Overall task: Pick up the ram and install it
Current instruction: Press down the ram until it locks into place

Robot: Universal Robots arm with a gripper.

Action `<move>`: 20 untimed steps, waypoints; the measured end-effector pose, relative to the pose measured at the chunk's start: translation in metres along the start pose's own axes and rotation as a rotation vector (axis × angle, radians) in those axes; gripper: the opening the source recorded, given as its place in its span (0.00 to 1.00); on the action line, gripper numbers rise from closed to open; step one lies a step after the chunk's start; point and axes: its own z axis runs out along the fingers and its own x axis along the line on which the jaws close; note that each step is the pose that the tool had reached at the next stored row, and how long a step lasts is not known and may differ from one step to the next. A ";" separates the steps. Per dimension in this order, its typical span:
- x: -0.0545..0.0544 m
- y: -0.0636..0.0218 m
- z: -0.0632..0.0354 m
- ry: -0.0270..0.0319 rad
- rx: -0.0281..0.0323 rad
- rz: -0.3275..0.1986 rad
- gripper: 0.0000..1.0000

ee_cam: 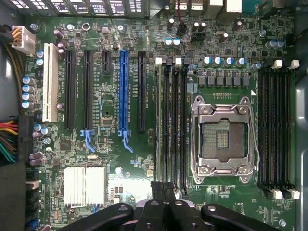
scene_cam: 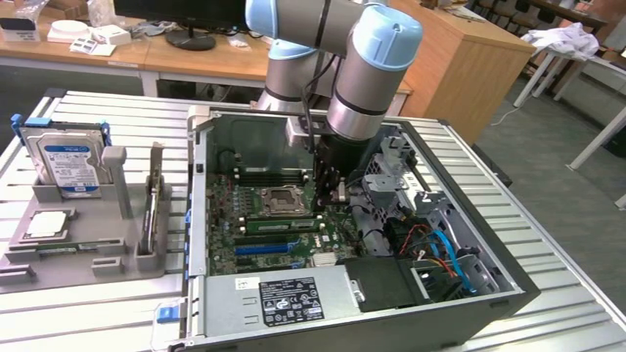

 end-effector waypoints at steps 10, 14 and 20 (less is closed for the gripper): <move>0.000 -0.0120 -0.0003 -0.0010 0.0000 0.000 0.11; 0.000 -0.0120 0.0002 -0.0009 0.0000 0.000 0.11; 0.000 -0.0121 0.0008 -0.0010 0.0000 0.000 0.11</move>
